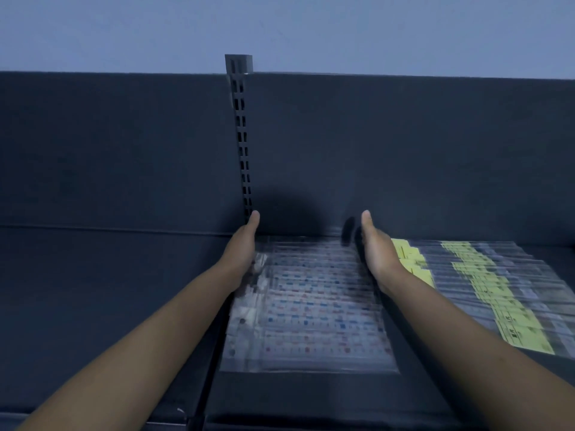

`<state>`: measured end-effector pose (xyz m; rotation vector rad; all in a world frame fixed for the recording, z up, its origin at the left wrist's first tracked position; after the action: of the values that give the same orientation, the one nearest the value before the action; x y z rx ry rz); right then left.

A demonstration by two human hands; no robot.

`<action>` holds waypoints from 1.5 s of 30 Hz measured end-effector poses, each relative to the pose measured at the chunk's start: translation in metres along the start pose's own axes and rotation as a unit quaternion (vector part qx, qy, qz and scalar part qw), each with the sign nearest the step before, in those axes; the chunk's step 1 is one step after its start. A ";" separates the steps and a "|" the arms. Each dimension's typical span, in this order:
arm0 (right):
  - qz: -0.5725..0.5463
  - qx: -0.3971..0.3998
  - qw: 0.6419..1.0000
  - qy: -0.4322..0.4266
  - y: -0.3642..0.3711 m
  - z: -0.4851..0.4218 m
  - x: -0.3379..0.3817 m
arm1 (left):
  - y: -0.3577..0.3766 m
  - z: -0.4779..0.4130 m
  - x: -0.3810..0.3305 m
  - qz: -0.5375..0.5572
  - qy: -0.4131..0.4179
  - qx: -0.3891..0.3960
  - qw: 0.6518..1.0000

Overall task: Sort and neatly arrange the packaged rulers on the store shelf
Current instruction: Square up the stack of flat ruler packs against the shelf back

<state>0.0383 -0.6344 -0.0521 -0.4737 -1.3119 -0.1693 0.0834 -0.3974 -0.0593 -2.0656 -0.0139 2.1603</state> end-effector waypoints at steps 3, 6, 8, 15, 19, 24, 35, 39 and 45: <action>-0.052 0.044 0.998 -0.003 0.005 -0.001 -0.005 | 0.002 0.000 -0.004 -0.001 0.008 0.002 1.000; -0.077 0.078 0.994 -0.006 0.006 0.001 -0.008 | 0.005 0.003 -0.004 -0.006 0.016 0.009 1.000; -0.112 0.076 0.991 0.000 -0.004 0.003 -0.010 | 0.001 0.007 -0.004 -0.015 0.029 0.012 0.999; -0.114 0.091 0.989 -0.027 -0.021 0.048 -0.026 | -0.016 0.044 0.014 -0.023 0.005 0.025 0.999; -0.069 0.099 0.992 -0.024 -0.006 0.064 -0.033 | -0.004 0.059 0.018 0.004 0.007 0.026 1.000; -0.054 0.086 0.995 -0.010 -0.011 0.074 -0.027 | -0.004 0.068 0.009 0.000 0.008 0.043 0.999; 0.011 0.076 0.994 -0.081 -0.010 0.102 -0.034 | -0.003 0.090 0.011 -0.028 0.034 0.043 0.998; 0.258 0.132 0.947 -0.142 -0.017 0.106 -0.038 | -0.014 0.098 0.006 -0.314 0.139 0.167 0.924; 0.542 0.153 0.794 -0.228 -0.018 0.105 -0.054 | -0.025 0.105 0.028 -0.594 0.184 0.274 0.734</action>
<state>-0.0761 -0.6137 -0.0805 -0.9525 -1.2972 1.1723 -0.0191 -0.3589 -0.0795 -1.3842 -0.4529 0.8058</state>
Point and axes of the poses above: each hand's wrist, its own z-axis away from the middle knuckle, its own y-axis out of the palm, x = y × z, the point moved 3 cm from there along -z, towards the middle knuckle, and after that the axes turned 6 degrees about y, right-handed, at the moved point
